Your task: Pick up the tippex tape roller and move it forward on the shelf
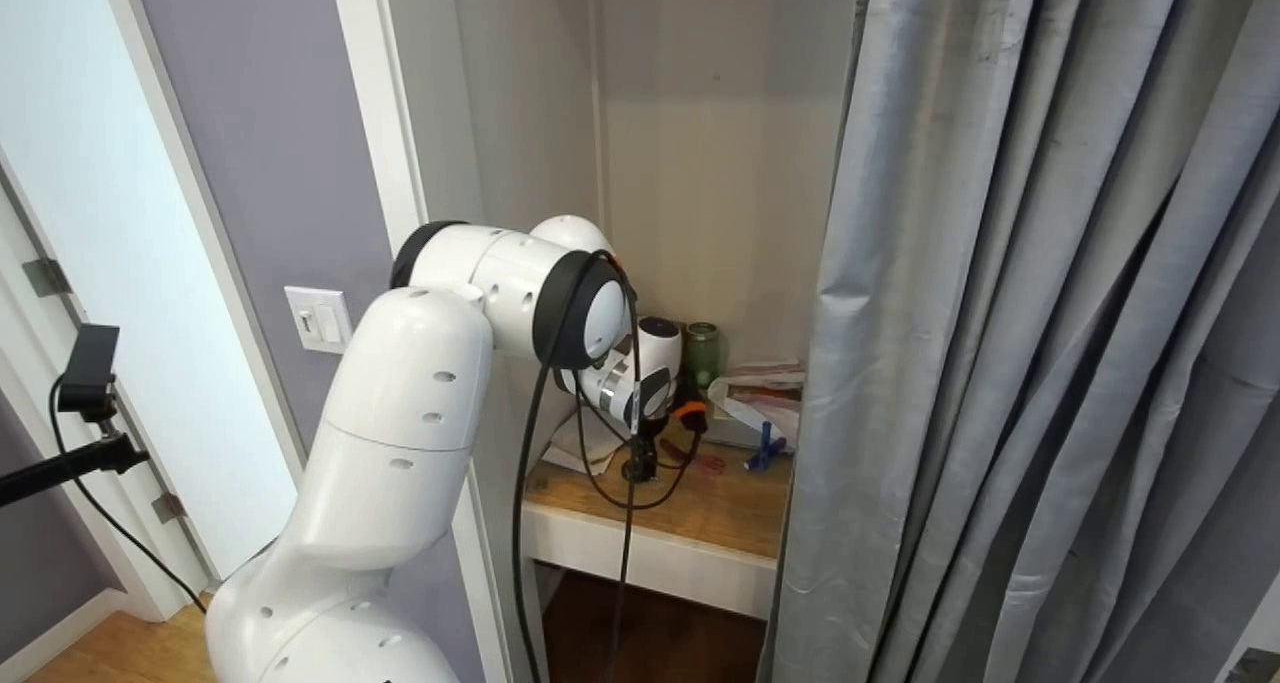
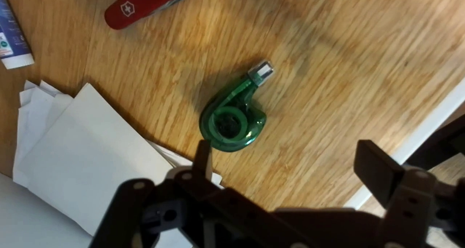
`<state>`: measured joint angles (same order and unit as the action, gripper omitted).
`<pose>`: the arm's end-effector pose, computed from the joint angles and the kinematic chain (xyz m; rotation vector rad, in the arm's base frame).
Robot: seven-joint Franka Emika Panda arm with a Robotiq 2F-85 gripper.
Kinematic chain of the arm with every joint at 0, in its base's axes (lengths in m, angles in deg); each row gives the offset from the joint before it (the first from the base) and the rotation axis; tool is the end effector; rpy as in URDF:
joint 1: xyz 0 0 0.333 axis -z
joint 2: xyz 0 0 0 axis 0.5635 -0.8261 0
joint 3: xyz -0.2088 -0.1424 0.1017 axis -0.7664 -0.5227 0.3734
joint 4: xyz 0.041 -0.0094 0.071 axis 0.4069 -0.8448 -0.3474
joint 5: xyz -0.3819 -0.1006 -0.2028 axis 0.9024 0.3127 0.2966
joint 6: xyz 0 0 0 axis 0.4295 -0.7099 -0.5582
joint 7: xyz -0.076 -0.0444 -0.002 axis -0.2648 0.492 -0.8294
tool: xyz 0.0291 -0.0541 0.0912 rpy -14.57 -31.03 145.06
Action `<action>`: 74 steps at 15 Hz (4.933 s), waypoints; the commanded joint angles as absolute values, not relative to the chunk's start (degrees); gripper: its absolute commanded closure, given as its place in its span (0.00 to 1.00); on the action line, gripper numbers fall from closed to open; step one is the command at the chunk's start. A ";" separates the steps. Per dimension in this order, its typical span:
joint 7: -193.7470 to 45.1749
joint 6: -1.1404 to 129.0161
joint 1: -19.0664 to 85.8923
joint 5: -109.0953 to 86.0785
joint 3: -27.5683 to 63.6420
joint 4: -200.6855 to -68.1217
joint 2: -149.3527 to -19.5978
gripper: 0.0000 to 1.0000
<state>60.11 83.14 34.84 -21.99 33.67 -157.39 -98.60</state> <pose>0.6140 0.1216 0.1194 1.2465 2.8245 0.3343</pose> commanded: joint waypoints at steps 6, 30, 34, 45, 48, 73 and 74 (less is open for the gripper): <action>56.65 83.01 33.57 -15.07 33.74 -149.95 -105.55 0.00; 55.97 78.80 31.85 -9.69 33.71 -140.59 -113.30 0.37; 55.79 77.89 31.64 -9.71 33.74 -140.23 -112.99 0.69; 47.26 83.34 31.74 -10.90 34.09 -143.82 -102.09 0.69; 42.30 84.34 31.44 -11.17 33.02 -141.62 -100.45 0.69; 20.67 67.64 29.13 -8.00 27.44 -97.59 -130.22 0.69; 19.82 67.63 29.12 -7.87 27.22 -95.10 -132.08 0.69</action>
<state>23.10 69.21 29.53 -8.89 28.01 -106.38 -124.56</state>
